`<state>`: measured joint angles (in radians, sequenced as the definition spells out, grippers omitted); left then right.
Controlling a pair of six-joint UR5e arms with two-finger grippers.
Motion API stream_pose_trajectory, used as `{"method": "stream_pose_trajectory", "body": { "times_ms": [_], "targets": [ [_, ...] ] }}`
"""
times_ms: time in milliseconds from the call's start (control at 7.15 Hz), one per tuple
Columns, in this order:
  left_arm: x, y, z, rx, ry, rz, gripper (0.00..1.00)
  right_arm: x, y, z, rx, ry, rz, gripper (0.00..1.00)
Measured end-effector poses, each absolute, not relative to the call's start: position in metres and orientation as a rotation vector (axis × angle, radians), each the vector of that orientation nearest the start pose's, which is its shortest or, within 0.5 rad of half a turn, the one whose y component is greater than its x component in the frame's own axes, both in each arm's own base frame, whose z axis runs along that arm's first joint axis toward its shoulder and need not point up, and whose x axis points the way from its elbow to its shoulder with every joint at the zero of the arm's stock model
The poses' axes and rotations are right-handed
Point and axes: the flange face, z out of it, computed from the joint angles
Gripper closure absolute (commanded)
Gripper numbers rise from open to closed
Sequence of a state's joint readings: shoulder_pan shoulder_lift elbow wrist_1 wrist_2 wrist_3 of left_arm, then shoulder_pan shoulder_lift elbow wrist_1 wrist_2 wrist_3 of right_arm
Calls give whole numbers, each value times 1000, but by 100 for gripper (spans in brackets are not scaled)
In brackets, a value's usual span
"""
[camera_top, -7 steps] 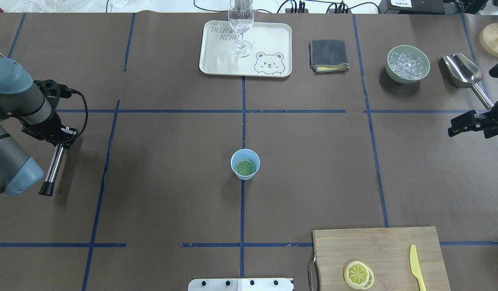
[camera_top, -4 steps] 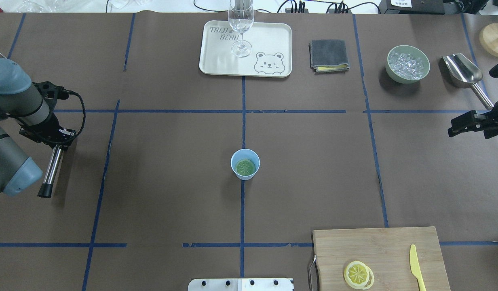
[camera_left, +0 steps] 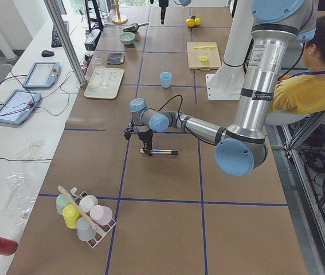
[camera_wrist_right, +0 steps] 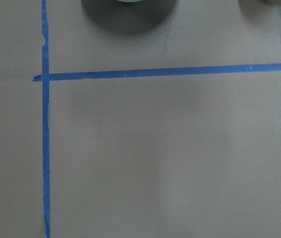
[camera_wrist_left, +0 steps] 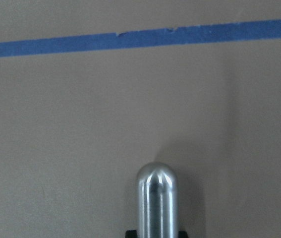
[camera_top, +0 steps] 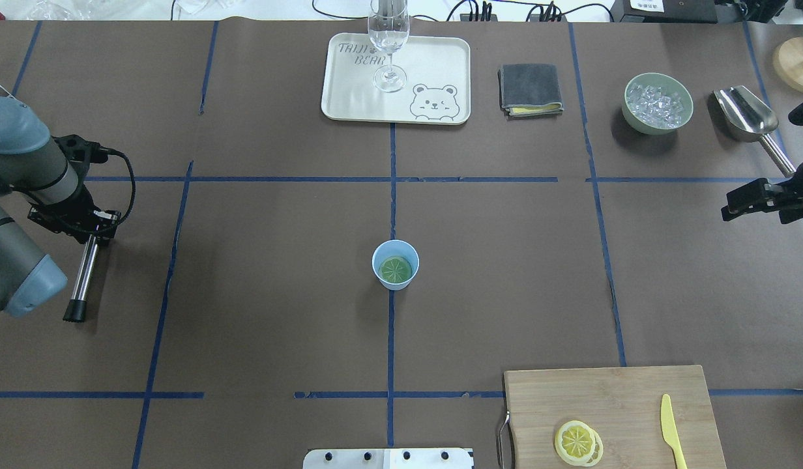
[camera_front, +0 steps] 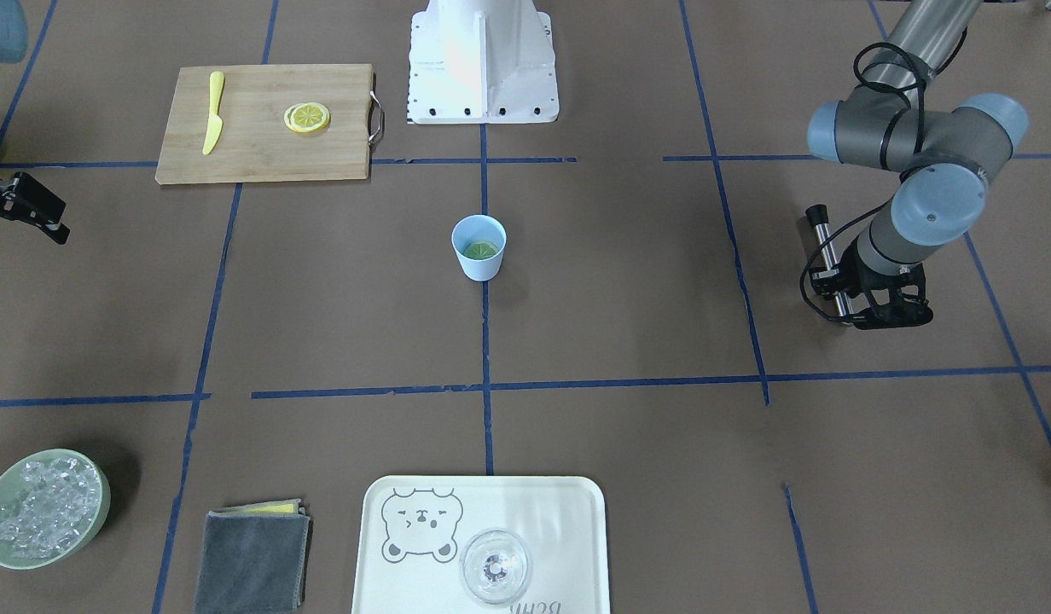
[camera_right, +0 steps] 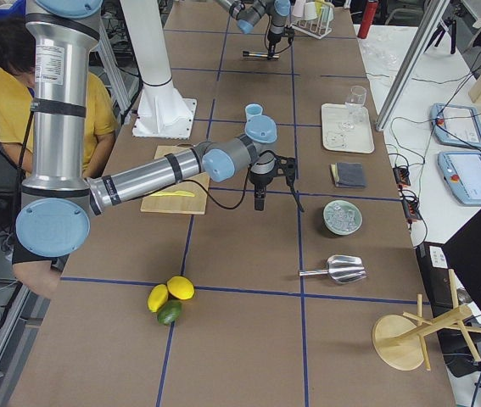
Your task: Squeeze lemon into cup
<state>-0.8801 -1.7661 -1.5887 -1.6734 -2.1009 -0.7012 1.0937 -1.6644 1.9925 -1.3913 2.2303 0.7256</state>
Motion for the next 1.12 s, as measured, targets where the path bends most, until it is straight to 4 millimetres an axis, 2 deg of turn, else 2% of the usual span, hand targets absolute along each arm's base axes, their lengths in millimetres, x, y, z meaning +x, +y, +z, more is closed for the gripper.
{"method": "stream_pose_trajectory", "body": {
  "times_ms": [280, 420, 560, 699, 839, 979, 1119],
  "targets": [
    [306, -509, 539, -80, 613, 83, 0, -145, -439, 480, 38, -807, 67, 0],
    [289, -517, 524, -42, 635, 91, 0, -143, -440, 481, 40, -806, 66, 0],
    [250, -531, 503, 21, 670, 99, 0, -135, -443, 486, 49, -803, 59, 0],
    [193, -546, 490, 85, 708, 105, 0, -116, -450, 499, 59, -800, 43, 0],
    [130, -552, 494, 133, 752, 133, 0, -85, -459, 526, 64, -805, 19, 0],
    [71, -546, 511, 163, 789, 148, 0, -49, -467, 561, 73, -806, -10, 0],
    [21, -535, 531, 182, 804, 124, 0, -16, -470, 596, 78, -805, -32, 0]
  ]
}}
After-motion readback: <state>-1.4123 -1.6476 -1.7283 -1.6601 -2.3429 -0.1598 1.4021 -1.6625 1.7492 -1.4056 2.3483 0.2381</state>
